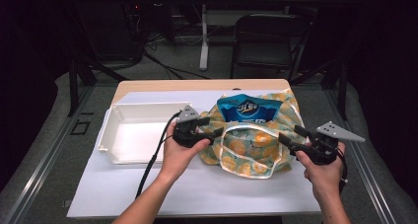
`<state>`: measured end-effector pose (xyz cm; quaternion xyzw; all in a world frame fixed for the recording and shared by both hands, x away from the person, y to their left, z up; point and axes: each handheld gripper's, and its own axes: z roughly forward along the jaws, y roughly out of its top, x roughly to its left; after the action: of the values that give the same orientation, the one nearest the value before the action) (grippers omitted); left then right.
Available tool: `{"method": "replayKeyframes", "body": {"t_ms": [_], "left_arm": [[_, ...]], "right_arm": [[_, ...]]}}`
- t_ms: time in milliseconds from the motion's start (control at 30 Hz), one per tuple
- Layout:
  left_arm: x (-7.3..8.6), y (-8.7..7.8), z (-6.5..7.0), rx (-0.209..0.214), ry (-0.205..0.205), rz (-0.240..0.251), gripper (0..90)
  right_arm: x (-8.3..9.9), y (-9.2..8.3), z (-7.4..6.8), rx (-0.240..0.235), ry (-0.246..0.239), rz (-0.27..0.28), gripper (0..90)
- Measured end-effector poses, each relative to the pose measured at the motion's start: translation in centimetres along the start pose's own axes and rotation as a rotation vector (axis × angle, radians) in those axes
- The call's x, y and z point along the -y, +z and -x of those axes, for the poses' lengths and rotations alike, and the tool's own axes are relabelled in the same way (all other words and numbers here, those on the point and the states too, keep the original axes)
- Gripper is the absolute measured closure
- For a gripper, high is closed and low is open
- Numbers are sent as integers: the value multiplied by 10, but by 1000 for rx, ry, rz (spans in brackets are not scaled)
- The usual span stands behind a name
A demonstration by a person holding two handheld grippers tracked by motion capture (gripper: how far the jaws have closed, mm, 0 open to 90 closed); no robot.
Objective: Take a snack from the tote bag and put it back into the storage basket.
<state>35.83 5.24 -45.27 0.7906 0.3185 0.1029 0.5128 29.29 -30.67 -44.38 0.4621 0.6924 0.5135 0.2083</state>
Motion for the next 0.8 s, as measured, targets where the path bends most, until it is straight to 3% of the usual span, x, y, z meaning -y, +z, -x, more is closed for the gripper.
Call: {"method": "replayKeyframes", "body": {"t_ms": [33,133,200,333,400,433,533,633,733,800], "left_arm": [[1,4,3,-4,12,-26,287],[2,14,7,-30,24,-83,343],[3,16,5,-29,2,-87,464],[2,15,1,0,6,-111,799],[3,12,1,9,25,-106,895],[3,10,2,15,34,-103,900],[6,2,7,26,72,-90,900],[15,-1,10,35,76,-89,900],[27,0,11,54,56,-100,900],[36,5,12,56,45,-135,900]], "right_arm": [[5,7,-2,15,-5,27,246],[11,14,-5,28,-23,-7,366],[14,14,-6,0,-23,2,522],[17,14,-9,11,-60,-25,782],[20,12,-9,13,-75,-18,857],[21,11,-10,14,-79,-9,890],[26,4,-12,40,-103,22,900],[30,1,-16,51,-126,27,900],[35,0,-19,62,-148,33,900],[39,1,-20,58,-155,21,900]]}}
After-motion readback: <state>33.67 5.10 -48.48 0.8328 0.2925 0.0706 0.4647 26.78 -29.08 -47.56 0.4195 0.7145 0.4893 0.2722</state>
